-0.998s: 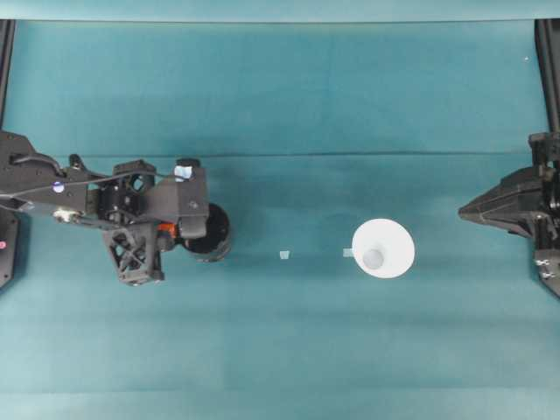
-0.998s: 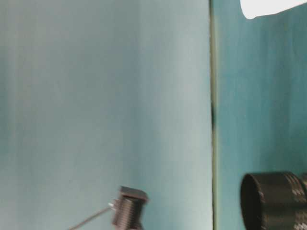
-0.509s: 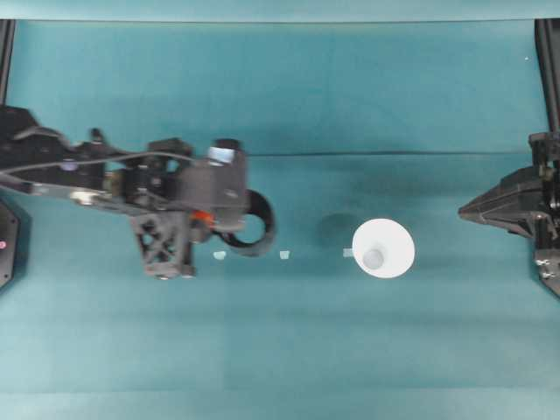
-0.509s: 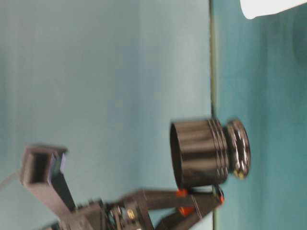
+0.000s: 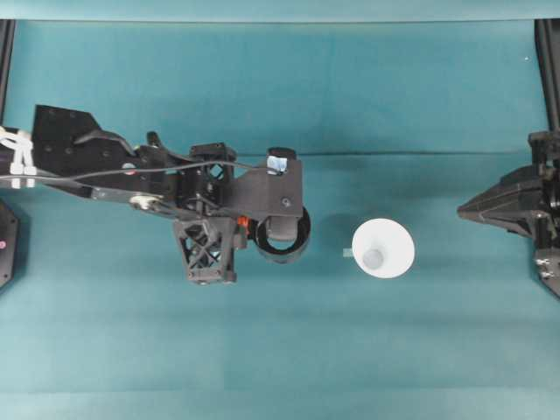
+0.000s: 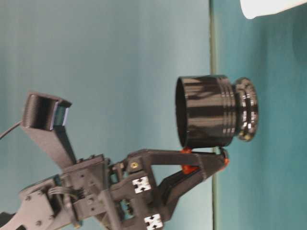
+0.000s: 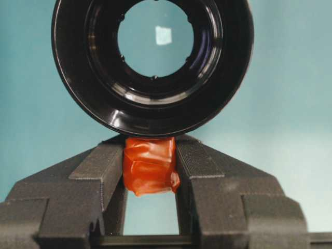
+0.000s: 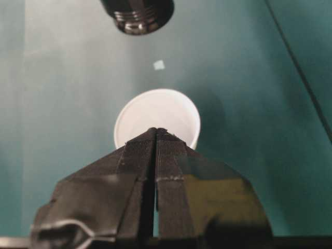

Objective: Put the paper cup into the moved red handle cup holder.

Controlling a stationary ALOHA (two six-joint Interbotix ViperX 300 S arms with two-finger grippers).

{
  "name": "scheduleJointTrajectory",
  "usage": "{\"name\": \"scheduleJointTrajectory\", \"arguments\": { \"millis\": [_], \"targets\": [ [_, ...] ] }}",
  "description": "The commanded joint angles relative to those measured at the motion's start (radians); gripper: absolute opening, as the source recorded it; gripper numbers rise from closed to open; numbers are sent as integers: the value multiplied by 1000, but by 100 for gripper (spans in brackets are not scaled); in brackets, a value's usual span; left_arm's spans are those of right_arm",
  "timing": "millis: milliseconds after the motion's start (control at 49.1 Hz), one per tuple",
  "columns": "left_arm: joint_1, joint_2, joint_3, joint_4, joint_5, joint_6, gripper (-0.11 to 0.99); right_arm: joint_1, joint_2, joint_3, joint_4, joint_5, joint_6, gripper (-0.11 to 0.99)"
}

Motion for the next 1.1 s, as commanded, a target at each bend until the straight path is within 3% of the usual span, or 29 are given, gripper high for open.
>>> {"name": "scheduleJointTrajectory", "arguments": {
  "millis": [0, 367, 937, 1080],
  "targets": [
    [-2, 11, -8, 5, -17, 3, 27, -2, 6, -8, 3, -9, 9, -11],
    [0, 117, 57, 5, -173, 0, 27, -2, 8, -8, 3, -8, 9, -11],
    [9, 135, 87, 5, -230, 12, 27, -2, 8, -5, 3, -9, 9, -11],
    [9, 137, 89, 5, -230, 34, 27, -2, 9, -5, 2, -8, 9, -11]
  ]
}}
